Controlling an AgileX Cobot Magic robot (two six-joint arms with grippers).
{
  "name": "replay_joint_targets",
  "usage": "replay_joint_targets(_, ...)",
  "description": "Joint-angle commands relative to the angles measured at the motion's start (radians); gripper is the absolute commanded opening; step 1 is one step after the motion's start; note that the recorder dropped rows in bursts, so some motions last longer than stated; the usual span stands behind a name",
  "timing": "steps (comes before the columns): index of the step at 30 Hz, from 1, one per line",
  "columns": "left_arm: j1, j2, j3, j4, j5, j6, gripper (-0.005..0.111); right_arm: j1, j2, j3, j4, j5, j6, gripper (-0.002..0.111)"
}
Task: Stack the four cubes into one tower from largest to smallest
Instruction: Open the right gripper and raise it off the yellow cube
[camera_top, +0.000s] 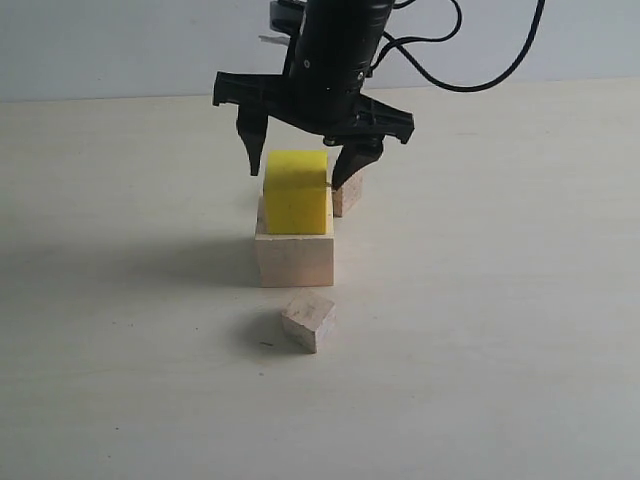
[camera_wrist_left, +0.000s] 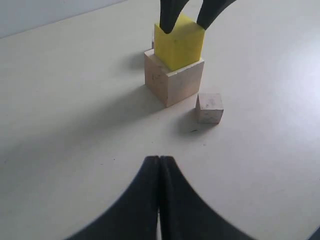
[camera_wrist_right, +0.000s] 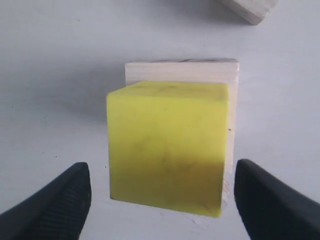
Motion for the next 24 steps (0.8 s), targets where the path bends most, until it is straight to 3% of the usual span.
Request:
replay_joint_targets(1, -0.006, -0.008, 0.006, -0.003, -0.01, -0.004, 0.0, -0.004, -0.029, -0.003, -0.043, -0.001, -0.009, 0.075)
replay_joint_targets(15, -0.006, -0.008, 0.006, -0.003, -0.01, -0.004, 0.0, -0.011, -0.108, -0.003, -0.166, -0.015, -0.036, 0.075)
replay_joint_targets(24, -0.006, -0.008, 0.006, -0.003, -0.01, -0.004, 0.0, -0.121, -0.164, -0.006, -0.231, 0.049, -0.119, 0.071)
